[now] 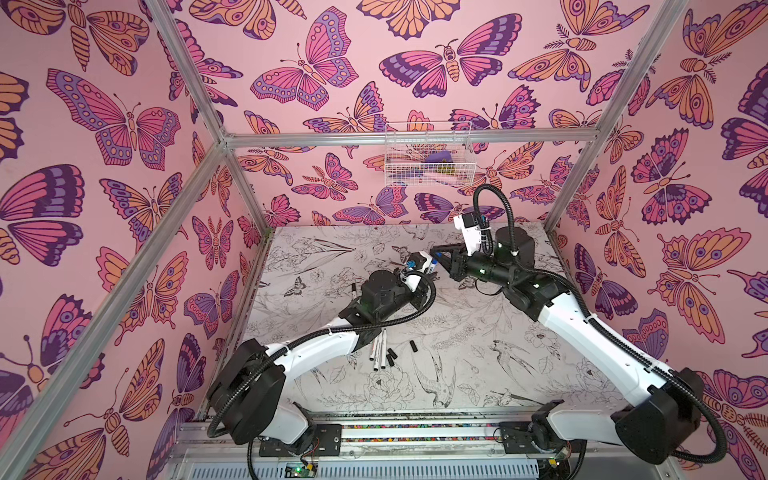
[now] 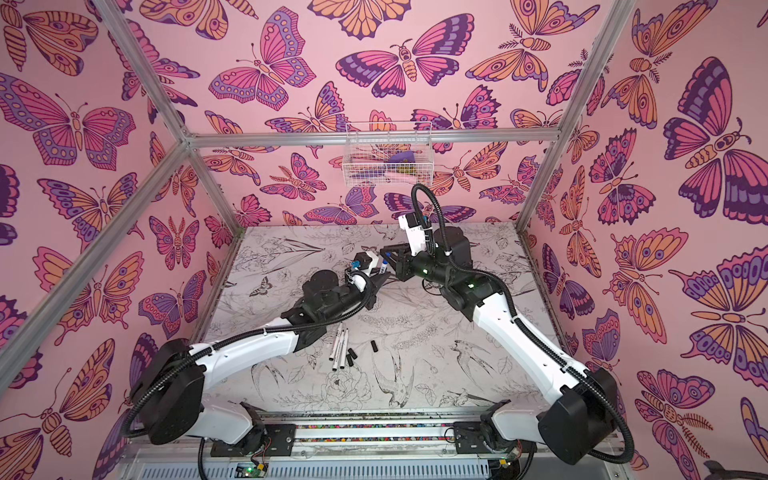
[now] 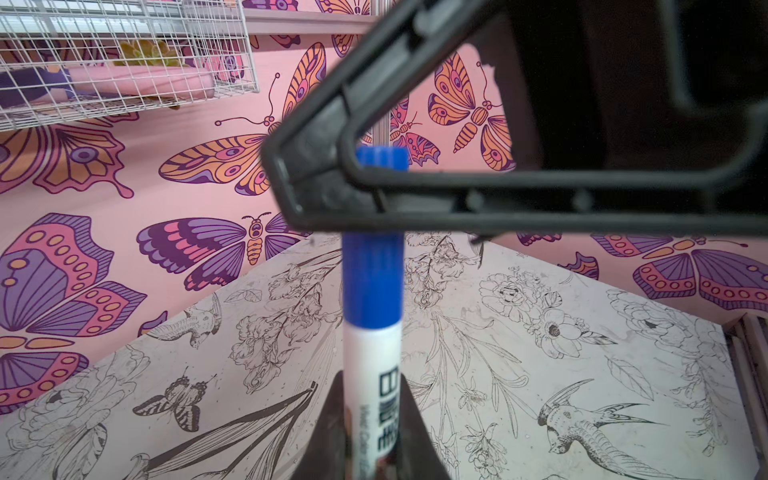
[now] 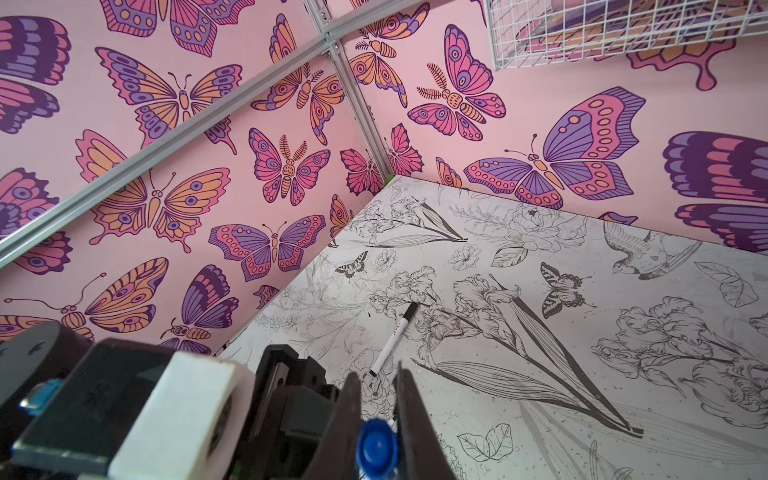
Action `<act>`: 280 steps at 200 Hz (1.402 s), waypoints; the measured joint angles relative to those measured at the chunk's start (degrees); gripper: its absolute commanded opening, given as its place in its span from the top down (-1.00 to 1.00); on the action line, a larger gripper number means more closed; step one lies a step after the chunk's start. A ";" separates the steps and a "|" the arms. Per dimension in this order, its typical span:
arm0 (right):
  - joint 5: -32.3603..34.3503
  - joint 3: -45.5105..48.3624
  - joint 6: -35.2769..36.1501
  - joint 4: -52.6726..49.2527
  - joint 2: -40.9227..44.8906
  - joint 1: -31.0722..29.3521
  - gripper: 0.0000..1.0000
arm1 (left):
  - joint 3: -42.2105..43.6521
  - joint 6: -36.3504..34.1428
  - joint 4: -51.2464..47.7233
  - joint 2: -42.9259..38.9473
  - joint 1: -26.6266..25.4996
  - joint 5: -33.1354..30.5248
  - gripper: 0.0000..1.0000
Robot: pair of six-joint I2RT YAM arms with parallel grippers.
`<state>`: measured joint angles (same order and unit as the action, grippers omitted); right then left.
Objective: Insert the pens into the pen caps
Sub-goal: 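Push the blue cap further on with the right gripper while the left holds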
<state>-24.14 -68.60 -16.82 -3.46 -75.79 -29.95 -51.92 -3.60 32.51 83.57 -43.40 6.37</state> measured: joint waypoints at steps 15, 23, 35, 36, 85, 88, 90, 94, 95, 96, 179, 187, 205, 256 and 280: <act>1.36 -0.04 1.25 -0.92 -0.15 -0.42 1.00 | -0.02 -1.18 -0.90 0.00 0.00 -0.31 1.00; 2.01 -0.13 1.90 -1.51 -0.28 -0.61 1.00 | -0.02 -1.70 -1.36 0.00 0.09 -0.46 1.00; 2.38 -0.42 2.14 -2.12 -0.50 -0.74 1.00 | -0.02 -2.23 -1.73 0.00 0.24 -0.44 1.00; 2.40 -0.46 2.14 -2.21 -0.55 -0.74 1.00 | -0.02 -2.23 -1.75 0.00 0.24 -0.46 1.00; -3.13 -1.03 1.44 -2.69 -1.33 1.16 1.00 | -0.02 -3.89 -1.92 0.00 -0.02 -0.85 1.00; -3.43 -1.11 1.44 -2.80 -1.40 1.27 1.00 | -0.04 -4.04 -1.92 0.00 -0.04 -0.85 1.00; -3.63 -1.18 1.44 -2.89 -1.44 1.33 1.00 | -0.07 -4.09 -1.95 0.00 -0.07 -0.85 1.00; -4.15 -1.36 1.49 -3.04 -1.49 1.44 1.00 | -0.17 -4.20 -2.03 0.00 -0.11 -0.85 1.00; -4.24 -1.38 1.49 -3.06 -1.51 1.46 1.00 | -0.20 -4.26 -2.08 0.00 -0.13 -0.85 1.00; -4.33 -1.40 1.49 -3.08 -1.53 1.51 1.00 | -0.24 -4.33 -2.16 0.00 -0.13 -0.85 1.00; -5.09 -5.27 3.69 -1.05 -1.07 3.69 1.00 | -10.62 -2.67 -4.37 3.61 0.17 2.69 1.00; -4.92 -5.35 3.82 -0.48 -0.96 3.69 1.00 | -11.15 -2.19 -4.37 3.72 0.22 3.17 1.00; -4.81 -5.51 3.87 0.04 -0.87 3.69 1.00 | -11.61 -1.01 -4.37 3.72 0.26 3.82 1.00; -5.92 -6.97 3.15 -0.33 -2.62 4.11 1.00 | -11.67 1.73 -4.61 3.72 0.46 3.93 1.00; -6.23 -8.61 3.19 -2.47 -4.44 4.11 1.00 | -11.67 2.27 -6.67 3.72 0.96 3.54 1.00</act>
<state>-30.37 -77.21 -13.63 -5.93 -80.23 -25.85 -63.59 -1.32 25.85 87.29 -42.44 9.91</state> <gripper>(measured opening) 0.159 0.149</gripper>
